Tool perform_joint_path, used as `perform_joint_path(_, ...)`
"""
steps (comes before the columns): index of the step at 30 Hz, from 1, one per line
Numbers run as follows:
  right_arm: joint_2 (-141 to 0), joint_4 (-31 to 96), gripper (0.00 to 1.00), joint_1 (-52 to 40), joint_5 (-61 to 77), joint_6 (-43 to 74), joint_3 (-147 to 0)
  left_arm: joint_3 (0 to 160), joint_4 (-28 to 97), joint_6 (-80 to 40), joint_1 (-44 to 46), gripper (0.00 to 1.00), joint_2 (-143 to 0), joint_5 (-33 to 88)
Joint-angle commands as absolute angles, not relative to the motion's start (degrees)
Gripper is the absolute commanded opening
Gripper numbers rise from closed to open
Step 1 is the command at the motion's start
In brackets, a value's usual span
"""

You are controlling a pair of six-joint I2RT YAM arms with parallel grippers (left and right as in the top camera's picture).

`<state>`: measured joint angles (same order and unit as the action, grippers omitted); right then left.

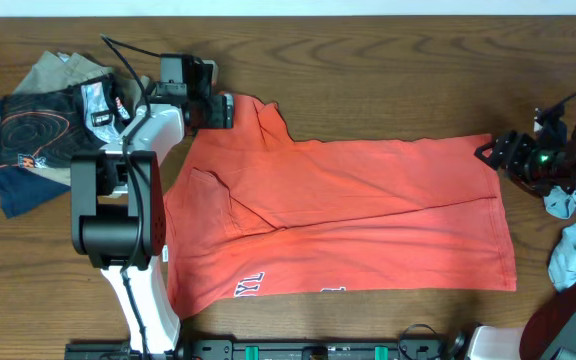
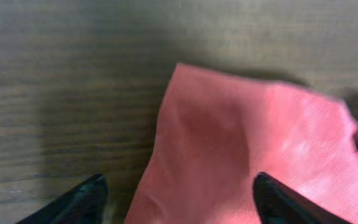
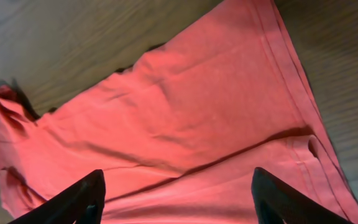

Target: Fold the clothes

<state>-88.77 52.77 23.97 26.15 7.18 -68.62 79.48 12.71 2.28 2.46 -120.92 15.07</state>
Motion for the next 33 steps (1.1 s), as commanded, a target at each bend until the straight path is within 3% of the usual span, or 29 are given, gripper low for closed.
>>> perform_joint_path(1,-88.73,52.9,0.7,23.18,23.29,6.81,-69.3,80.36,15.18,3.18,3.36,0.65,-121.86,15.42)
perform_joint_path(3,-88.73,52.73,0.66,23.18,22.46,6.83,-69.3,80.38,16.32,3.18,3.84,0.53,-121.86,15.42)
perform_joint_path(8,-88.88,51.05,0.66,23.16,19.77,6.81,-69.3,80.38,17.52,3.14,4.54,0.06,-121.84,15.42)
perform_joint_path(20,-92.6,40.93,0.66,18.22,11.14,7.73,-69.21,80.4,21.02,-1.63,3.22,0.06,-112.95,15.9)
perform_joint_path(33,-109.93,22.06,0.69,16.47,1.52,17.26,-69.21,80.38,29.47,-2.68,3.25,0.06,-110.8,16.49)
